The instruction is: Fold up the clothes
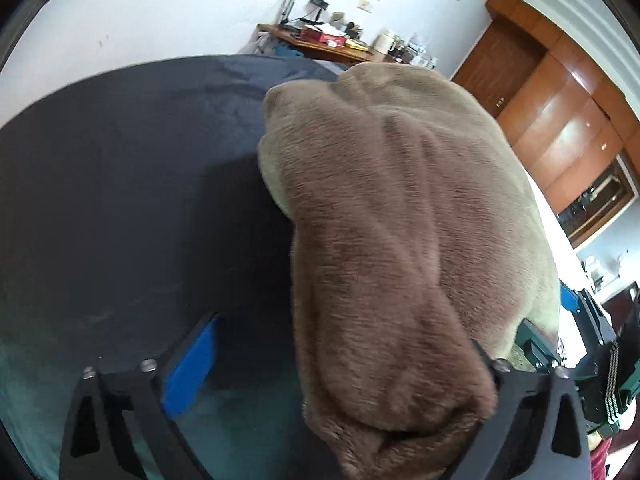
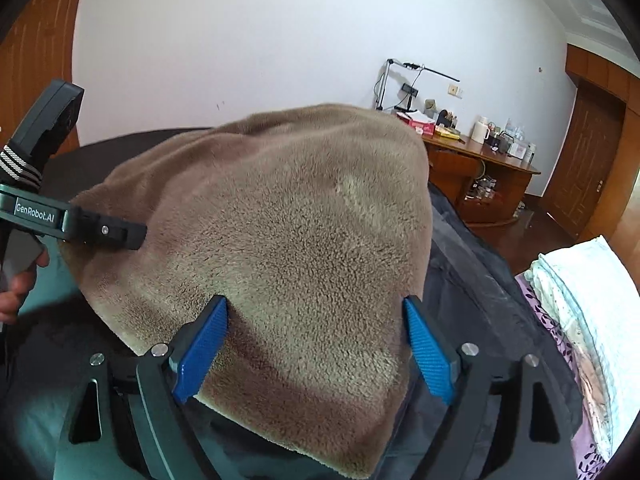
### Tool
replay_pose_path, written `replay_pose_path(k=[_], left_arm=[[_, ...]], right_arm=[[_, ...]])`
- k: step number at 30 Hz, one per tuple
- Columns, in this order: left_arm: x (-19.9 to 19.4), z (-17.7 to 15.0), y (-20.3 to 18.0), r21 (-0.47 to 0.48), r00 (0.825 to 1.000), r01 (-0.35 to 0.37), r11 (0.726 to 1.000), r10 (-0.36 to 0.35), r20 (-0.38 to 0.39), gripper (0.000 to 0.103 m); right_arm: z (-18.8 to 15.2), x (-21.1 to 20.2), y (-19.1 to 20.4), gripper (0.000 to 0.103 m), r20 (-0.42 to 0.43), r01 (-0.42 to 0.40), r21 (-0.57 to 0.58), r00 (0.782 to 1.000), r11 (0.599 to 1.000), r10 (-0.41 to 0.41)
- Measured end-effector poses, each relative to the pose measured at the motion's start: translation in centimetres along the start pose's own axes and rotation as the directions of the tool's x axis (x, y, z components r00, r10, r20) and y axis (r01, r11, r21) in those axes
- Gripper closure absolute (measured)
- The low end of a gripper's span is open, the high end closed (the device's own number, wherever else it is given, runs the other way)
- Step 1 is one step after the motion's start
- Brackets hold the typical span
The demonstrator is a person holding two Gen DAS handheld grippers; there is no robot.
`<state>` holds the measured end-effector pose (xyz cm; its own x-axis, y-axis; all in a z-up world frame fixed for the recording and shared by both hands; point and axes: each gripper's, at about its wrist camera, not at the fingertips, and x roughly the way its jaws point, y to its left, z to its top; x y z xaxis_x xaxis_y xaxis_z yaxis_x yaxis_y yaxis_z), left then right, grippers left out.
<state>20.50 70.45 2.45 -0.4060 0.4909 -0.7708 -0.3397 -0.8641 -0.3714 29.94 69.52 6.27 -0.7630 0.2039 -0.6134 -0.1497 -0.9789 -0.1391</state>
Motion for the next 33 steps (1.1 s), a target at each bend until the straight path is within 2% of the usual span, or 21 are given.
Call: replay_pose_path(k=[4, 7, 12, 17, 19, 23, 29, 33], left_arm=[[-0.9, -0.5, -0.5, 0.023, 0.999, -0.034, 0.999, 0.033, 0.023, 0.000], [-1.9, -1.2, -0.6, 0.019, 0.998, -0.048, 0.999, 0.047, 0.033, 0.000], [-3.4, -2.4, -1.2, 0.023, 0.995, -0.092, 0.996, 0.090, 0.051, 0.000], [-4.6, -3.8, -3.4, 0.073, 0.985, -0.161, 0.984, 0.156, 0.077, 0.000], [-5.7, -4.9, -3.7, 0.102, 0.981, -0.181, 0.978, 0.172, 0.090, 0.000], [-4.8, -4.7, -4.0, 0.150, 0.972, -0.221, 0.964, 0.205, 0.117, 0.000], [-4.5, -5.2, -3.4, 0.162, 0.969, -0.238, 0.958, 0.222, 0.110, 0.000], [-1.8, -3.4, -3.2, 0.159, 0.970, -0.236, 0.959, 0.222, 0.104, 0.000]], right_arm=[[0.0, 0.5, -0.4, 0.010, -0.024, -0.010, 0.018, 1.000, 1.000, 0.011], [-0.8, 0.1, -1.0, 0.002, -0.047, -0.038, 0.074, 0.998, 0.997, 0.042], [-2.3, -1.1, -2.0, 0.001, -0.060, -0.066, 0.177, 0.995, 0.982, 0.077], [-3.4, -3.5, -2.4, 0.001, -0.029, -0.037, 0.227, 0.999, 0.973, 0.045], [-3.9, -4.4, -2.6, 0.001, -0.028, -0.026, 0.215, 0.999, 0.976, 0.033], [-4.4, -5.0, -2.5, 0.001, -0.066, 0.006, 0.141, 0.998, 0.990, 0.004], [-4.9, -4.2, -1.8, 0.001, -0.089, 0.121, 0.022, 0.989, 0.992, -0.119], [-3.9, -3.6, -2.7, 0.001, -0.053, 0.182, 0.064, 0.982, 0.981, -0.179]])
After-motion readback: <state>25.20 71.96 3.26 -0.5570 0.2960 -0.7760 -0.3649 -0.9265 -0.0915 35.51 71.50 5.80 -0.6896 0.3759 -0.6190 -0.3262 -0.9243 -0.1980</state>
